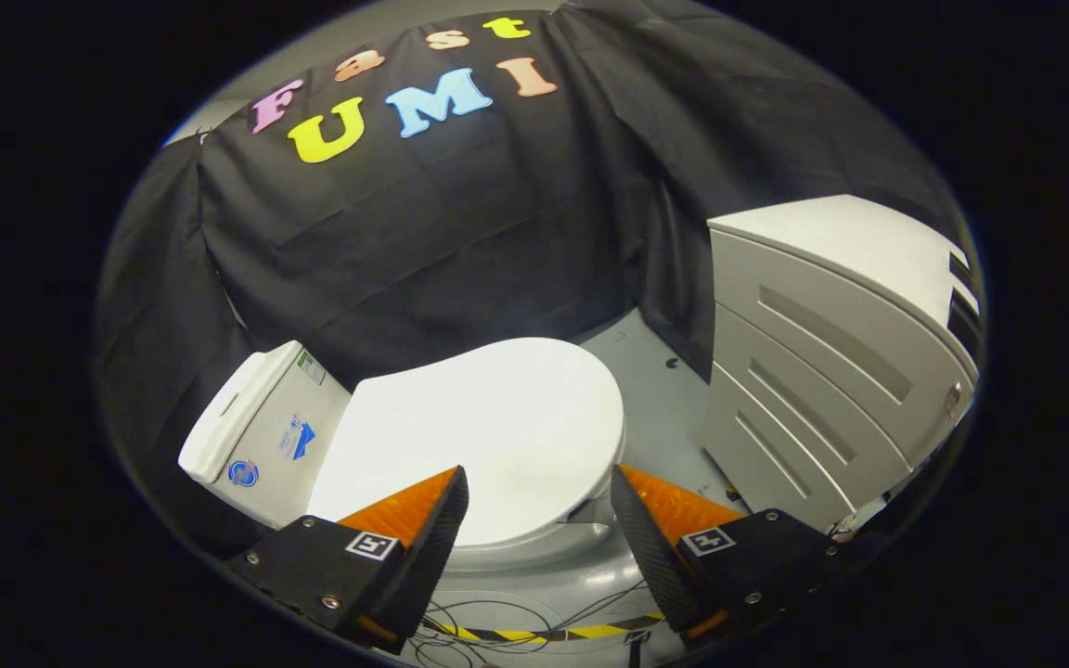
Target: Open the toilet lid.
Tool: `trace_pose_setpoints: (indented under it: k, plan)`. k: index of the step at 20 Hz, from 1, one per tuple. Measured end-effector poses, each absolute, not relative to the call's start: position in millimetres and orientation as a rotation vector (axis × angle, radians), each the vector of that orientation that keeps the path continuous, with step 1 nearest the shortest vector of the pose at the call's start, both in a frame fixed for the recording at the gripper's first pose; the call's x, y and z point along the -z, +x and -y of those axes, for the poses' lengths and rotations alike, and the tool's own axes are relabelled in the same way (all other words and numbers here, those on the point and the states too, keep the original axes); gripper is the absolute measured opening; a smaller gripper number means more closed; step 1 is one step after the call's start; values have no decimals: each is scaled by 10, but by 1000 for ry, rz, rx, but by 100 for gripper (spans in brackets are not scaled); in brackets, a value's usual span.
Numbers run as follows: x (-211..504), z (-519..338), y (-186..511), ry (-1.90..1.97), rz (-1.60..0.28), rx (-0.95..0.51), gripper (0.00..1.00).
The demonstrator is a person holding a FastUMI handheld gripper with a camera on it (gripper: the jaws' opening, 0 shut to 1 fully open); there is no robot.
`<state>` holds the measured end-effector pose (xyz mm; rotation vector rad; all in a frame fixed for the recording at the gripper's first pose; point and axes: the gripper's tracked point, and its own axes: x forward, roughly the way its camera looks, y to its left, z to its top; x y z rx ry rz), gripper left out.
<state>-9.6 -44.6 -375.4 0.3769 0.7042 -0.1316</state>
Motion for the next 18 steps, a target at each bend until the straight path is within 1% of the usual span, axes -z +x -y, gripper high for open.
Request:
trace_pose_setpoints:
  k: [8,10,11,14,16,18]
  plan:
    - [4100,784,-287,630,-718,247,94]
    - [4219,901,-360,669,-714,278,93]
    - [4320,926,-401,676,-719,285,91]
    - [4359,907,-358,748,-669,237,91]
    - [4396,905,-307,770,-647,215,88]
    - [4564,919,-329,770,-671,222,85]
